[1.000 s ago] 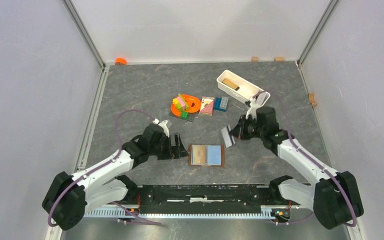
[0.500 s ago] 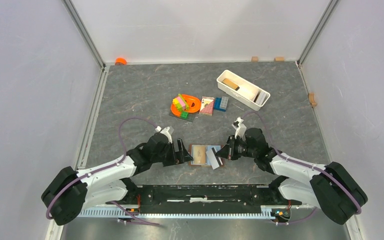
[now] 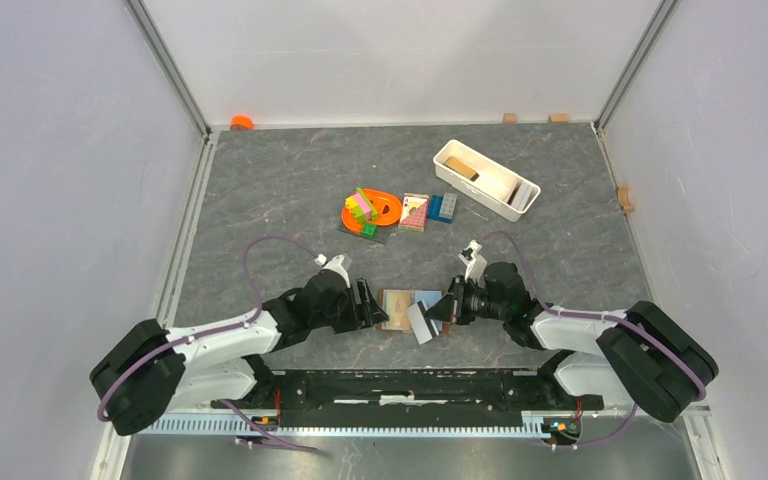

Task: Put the credit cards into the card holder
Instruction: Insert the credit card into the card holder.

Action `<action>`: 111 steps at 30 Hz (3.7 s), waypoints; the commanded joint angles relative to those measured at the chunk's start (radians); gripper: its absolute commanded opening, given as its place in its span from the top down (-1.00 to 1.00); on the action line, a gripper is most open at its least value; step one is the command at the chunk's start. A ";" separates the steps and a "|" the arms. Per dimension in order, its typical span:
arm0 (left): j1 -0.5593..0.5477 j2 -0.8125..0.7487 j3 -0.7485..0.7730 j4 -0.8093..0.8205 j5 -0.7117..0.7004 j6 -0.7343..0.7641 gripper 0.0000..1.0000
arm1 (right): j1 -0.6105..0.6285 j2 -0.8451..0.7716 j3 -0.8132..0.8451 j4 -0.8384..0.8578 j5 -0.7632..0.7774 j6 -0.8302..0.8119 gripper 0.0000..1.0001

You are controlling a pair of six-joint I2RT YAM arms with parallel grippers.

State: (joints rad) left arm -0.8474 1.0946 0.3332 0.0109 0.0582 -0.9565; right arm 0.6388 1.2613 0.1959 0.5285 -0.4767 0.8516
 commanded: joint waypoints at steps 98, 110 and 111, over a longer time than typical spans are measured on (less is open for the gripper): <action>-0.007 0.235 0.079 0.059 -0.076 0.070 0.22 | 0.284 0.329 0.195 0.040 0.470 0.178 0.82; -0.005 0.113 0.120 -0.069 -0.090 0.087 -0.30 | 0.306 0.103 0.259 -0.264 0.723 0.036 0.16; -0.005 0.089 0.132 -0.096 -0.094 0.093 -0.40 | 0.306 0.070 0.263 -0.303 0.751 0.015 0.08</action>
State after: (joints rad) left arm -0.8509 1.2625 0.4236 0.0704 0.0006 -0.9234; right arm 0.9390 1.4494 0.4114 0.4187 0.1314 0.9726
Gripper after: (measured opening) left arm 0.606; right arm 0.404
